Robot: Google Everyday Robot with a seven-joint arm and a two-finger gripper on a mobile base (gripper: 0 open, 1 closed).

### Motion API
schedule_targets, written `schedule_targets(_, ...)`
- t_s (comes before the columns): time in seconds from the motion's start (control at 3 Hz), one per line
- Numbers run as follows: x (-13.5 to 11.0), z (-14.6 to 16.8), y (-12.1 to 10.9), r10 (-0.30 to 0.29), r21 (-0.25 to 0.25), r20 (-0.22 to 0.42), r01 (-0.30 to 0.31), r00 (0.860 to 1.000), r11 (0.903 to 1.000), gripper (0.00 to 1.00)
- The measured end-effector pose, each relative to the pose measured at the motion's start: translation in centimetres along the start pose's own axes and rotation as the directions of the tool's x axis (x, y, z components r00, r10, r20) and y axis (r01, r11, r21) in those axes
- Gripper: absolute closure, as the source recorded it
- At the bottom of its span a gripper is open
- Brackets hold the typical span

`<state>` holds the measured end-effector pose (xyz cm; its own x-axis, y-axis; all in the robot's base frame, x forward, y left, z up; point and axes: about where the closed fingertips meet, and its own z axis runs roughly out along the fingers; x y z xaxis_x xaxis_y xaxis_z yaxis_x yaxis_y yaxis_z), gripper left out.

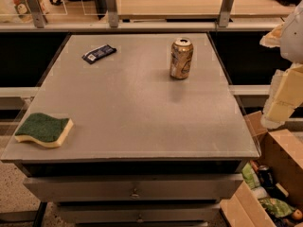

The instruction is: Move orange can near rxbar blueberry

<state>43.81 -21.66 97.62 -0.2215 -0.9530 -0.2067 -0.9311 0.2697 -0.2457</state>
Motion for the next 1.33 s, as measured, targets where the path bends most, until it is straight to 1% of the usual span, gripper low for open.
schedule_targets(0.33,0.0,0.0,0.0,0.0,0.0,0.0,0.0,1.0,1.0,0.0)
schedule_targets(0.67,-0.5,0.6,-0.8,-0.003,0.033,0.046,0.001,0.999,0.9995,0.0)
schedule_targets(1.0,-2.3,2.6,-3.1,-0.027,0.073,0.151,0.016,0.988,0.9972,0.0)
schedule_targets(1.33,-4.3,5.6,-6.3,-0.039,0.073,0.291,0.019,0.956,0.9971,0.0)
